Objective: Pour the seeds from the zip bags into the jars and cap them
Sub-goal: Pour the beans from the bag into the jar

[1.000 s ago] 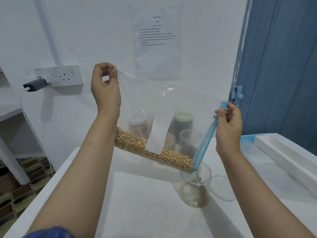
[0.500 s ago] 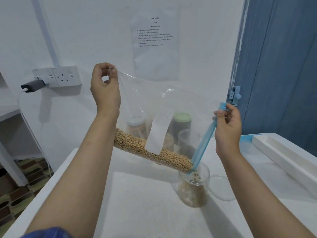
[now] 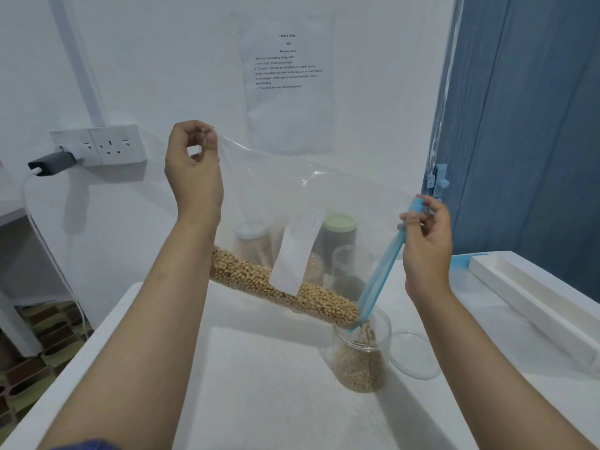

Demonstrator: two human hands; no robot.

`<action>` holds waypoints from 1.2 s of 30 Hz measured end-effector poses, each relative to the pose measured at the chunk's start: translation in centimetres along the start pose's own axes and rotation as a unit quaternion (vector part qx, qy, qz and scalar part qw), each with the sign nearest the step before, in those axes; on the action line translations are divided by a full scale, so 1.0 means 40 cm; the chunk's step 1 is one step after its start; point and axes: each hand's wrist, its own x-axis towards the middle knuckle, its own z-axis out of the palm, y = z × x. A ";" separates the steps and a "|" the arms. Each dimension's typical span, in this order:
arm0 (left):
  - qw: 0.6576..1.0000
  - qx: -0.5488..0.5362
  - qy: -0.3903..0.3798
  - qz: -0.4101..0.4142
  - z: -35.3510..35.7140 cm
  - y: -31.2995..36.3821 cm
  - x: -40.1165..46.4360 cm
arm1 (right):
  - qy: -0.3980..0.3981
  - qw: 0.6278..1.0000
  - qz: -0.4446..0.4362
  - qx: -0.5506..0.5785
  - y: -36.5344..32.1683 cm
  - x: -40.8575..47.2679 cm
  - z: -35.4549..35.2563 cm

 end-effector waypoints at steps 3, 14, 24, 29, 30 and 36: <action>1.000 -0.001 0.000 -0.001 -0.001 0.000 -0.001 | -0.001 1.000 -0.017 -0.013 -0.003 -0.003 -0.001; 1.000 -0.001 0.005 -0.003 -0.008 0.001 -0.004 | -0.003 1.000 -0.021 -0.014 -0.003 -0.004 -0.001; 1.000 0.001 0.004 -0.004 -0.008 0.001 -0.005 | 0.001 1.000 -0.021 -0.013 0.004 0.002 -0.006; 1.000 -0.004 0.001 -0.001 -0.004 0.005 -0.007 | 0.004 1.000 -0.021 -0.011 0.007 0.002 -0.006; 1.000 -0.004 0.001 -0.002 -0.003 0.006 -0.007 | 0.005 1.000 -0.022 -0.012 0.007 0.002 -0.006; 1.000 -0.003 0.003 -0.003 0.000 0.005 -0.009 | 0.006 1.000 -0.023 -0.010 0.009 0.002 -0.007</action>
